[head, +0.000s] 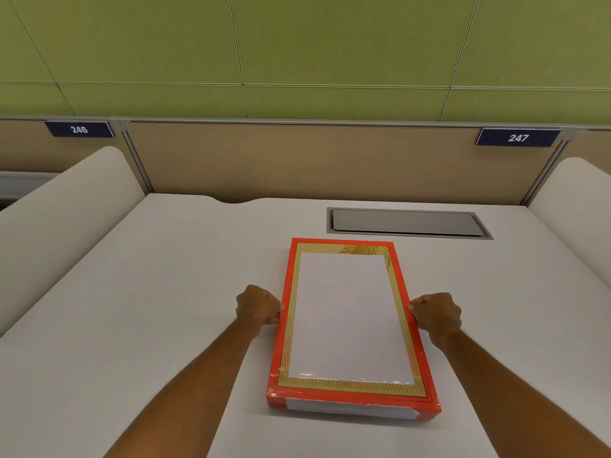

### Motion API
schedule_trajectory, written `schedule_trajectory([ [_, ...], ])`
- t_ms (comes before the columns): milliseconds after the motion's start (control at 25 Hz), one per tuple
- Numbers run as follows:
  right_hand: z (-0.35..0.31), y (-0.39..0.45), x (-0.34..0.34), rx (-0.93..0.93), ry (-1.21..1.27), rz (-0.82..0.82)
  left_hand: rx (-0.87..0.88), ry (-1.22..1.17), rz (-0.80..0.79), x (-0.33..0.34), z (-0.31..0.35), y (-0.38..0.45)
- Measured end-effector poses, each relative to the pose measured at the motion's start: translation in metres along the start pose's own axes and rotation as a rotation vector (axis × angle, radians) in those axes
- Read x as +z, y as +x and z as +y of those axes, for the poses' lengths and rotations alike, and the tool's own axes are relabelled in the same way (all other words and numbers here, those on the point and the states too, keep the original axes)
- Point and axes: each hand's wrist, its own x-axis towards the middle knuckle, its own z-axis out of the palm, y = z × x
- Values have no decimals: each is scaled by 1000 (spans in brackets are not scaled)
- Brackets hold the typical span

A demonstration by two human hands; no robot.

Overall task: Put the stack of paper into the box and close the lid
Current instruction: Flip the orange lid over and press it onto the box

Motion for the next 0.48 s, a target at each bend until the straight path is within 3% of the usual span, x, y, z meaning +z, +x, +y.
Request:
schedule_trajectory([
  [160,0,-5,1,-22,-49,26,80,83,33,2,-2,-5],
  [480,-13,-33,8,-103,-75,124,305,467,154,6,4,-28],
])
